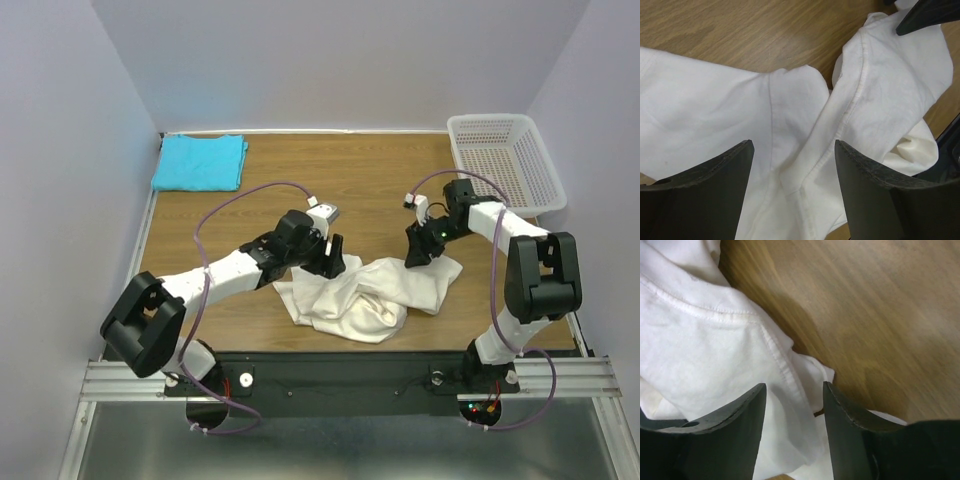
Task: Fold and stack the t-shirts
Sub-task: Flatten the tshirt out
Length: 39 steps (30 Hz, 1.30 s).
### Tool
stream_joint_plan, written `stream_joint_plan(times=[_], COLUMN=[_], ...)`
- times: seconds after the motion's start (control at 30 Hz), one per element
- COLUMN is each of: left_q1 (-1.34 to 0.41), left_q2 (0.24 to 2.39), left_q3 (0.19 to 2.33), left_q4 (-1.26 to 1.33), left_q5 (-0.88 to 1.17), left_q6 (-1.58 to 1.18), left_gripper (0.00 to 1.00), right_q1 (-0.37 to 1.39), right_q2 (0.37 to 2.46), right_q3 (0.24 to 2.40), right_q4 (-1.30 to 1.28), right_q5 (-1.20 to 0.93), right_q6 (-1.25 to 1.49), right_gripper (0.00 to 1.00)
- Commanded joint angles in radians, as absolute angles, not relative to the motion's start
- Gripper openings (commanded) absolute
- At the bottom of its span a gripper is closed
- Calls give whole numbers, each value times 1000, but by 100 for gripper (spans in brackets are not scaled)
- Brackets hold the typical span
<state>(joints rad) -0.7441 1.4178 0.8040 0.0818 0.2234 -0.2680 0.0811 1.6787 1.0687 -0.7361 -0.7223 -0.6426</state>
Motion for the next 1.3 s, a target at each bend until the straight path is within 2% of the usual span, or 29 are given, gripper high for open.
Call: stream_joint_plan(times=[0.0, 0.07, 0.1, 0.17, 0.2, 0.3, 0.5, 0.6, 0.73, 1.07, 1.17, 1.27], left_q1=[-733, -732, -730, -729, -727, -726, -723, -723, -721, -724, -733, -742], left_q2=[1342, 1327, 1322, 1309, 1298, 1281, 1224, 1213, 1224, 1327, 1336, 1351], left_q3=[785, 782, 781, 776, 773, 765, 753, 764, 794, 870, 868, 857], left_q4=[129, 127, 126, 123, 121, 118, 120, 123, 140, 149, 147, 114], left_q5=[236, 236, 236, 233, 233, 232, 241, 264, 343, 601, 606, 528], left_q6=[-270, -268, -267, -262, -258, -245, -198, -158, -92, -34, -26, -11], left_gripper=[77, 77, 77, 77, 77, 77, 77, 77, 77, 77, 77, 77], right_q1=[101, 113, 115, 117, 115, 115, 117, 115, 115, 117, 117, 115], right_q2=[1690, 1700, 1703, 1694, 1683, 1581, 1336, 1246, 1223, 1132, 1121, 1109], right_q3=[1063, 1071, 1078, 1109, 1141, 1196, 1292, 1250, 1184, 1161, 1155, 1154], right_q4=[-787, -798, -804, -833, -848, -894, -986, -1067, -1143, -1118, -1111, -1049], right_q5=[-776, -764, -761, -755, -755, -746, -831, -896, -864, -831, -819, -792], right_q6=[-693, -690, -690, -695, -709, -741, -886, -1043, -1127, -1114, -1104, -1020], right_gripper=[52, 45, 34, 21, 11, 1, 1, 1, 0, 1, 1, 1])
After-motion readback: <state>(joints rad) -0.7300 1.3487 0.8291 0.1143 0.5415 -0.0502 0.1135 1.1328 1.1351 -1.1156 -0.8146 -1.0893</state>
